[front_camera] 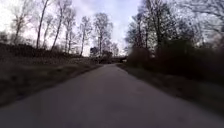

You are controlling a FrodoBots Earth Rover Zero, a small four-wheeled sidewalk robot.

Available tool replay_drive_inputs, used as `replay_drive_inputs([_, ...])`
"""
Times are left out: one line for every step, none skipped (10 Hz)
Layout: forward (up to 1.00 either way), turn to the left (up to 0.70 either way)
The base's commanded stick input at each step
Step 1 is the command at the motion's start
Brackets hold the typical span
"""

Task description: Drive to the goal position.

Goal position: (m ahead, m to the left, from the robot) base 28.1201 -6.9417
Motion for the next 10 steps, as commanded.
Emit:
replay_drive_inputs([1.00, 0.01])
replay_drive_inputs([1.00, 0.01])
replay_drive_inputs([1.00, 0.01])
replay_drive_inputs([1.00, 0.01])
replay_drive_inputs([1.00, 0.01])
replay_drive_inputs([1.00, 0.01])
replay_drive_inputs([1.00, 0.01])
replay_drive_inputs([1.00, 0.01])
replay_drive_inputs([1.00, 0.01])
replay_drive_inputs([1.00, 0.01])
